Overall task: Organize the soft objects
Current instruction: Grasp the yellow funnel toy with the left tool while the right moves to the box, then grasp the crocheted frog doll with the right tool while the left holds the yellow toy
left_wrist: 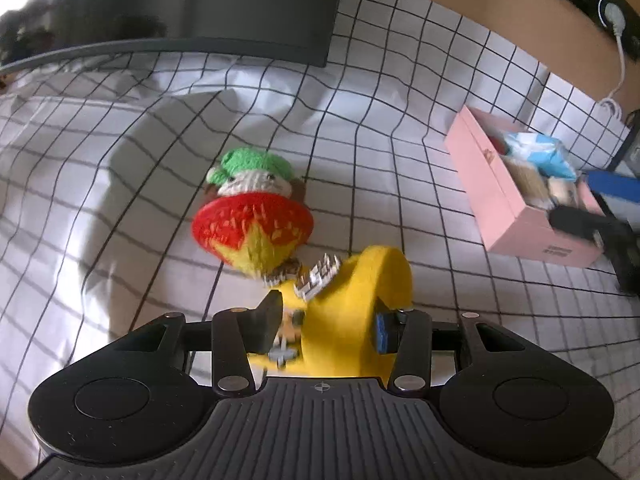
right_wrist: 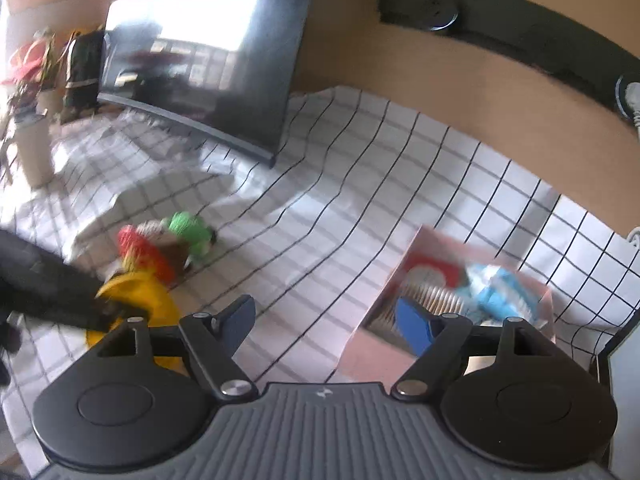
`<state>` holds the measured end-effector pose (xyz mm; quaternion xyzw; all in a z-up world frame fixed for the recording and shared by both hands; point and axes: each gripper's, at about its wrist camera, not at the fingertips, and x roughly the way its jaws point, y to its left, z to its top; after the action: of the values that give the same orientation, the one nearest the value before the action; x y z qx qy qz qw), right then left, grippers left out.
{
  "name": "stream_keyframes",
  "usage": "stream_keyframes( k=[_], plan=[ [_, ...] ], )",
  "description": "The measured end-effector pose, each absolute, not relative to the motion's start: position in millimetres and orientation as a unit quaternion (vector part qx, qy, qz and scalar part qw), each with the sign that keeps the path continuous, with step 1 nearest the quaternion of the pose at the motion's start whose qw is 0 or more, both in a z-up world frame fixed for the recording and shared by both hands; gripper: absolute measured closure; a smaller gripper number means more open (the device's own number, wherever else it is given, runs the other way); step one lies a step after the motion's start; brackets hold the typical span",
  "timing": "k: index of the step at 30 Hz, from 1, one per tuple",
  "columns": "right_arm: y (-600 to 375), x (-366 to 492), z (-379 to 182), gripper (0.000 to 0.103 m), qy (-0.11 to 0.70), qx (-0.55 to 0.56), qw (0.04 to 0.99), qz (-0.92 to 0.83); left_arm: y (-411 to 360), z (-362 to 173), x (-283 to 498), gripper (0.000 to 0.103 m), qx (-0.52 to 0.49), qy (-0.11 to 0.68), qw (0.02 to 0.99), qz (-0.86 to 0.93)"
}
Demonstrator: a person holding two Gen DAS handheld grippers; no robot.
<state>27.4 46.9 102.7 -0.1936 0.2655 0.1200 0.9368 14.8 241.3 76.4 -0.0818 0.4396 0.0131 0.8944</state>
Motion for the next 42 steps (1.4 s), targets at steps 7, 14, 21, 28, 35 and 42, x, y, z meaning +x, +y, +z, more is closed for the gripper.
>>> stream_keyframes(
  k=[7, 14, 21, 28, 35, 42],
  plan=[
    [58.6, 31.0, 92.3, 0.025, 0.299, -0.185, 0.926, 0.135, 248.7, 70.1, 12.7, 0.084, -0.076, 0.423, 0.903, -0.002],
    [106.9, 59.0, 101.5, 0.025, 0.31, -0.13, 0.928, 0.16, 285.6, 91.4, -39.6, 0.085, -0.092, 0.423, 0.901, 0.02],
    [187.1, 130.5, 86.4, 0.025, 0.37, -0.049, 0.913, 0.163, 323.9, 106.4, -78.8, 0.085, -0.137, 0.418, 0.897, 0.043],
    [225.1, 178.9, 24.1, 0.024, 0.429, -0.095, 0.893, 0.093, 332.9, 117.6, -109.8, 0.084, -0.109, 0.361, 0.926, 0.025],
    [210.5, 164.3, 8.4, 0.032, 0.446, -0.051, 0.88, 0.153, 343.7, 111.0, -121.0, 0.084, -0.112, 0.39, 0.914, 0.027],
    [196.7, 110.2, 50.0, 0.044, 0.402, -0.086, 0.891, 0.193, 341.6, 112.9, -115.9, 0.084, -0.117, 0.381, 0.917, -0.006]
  ],
)
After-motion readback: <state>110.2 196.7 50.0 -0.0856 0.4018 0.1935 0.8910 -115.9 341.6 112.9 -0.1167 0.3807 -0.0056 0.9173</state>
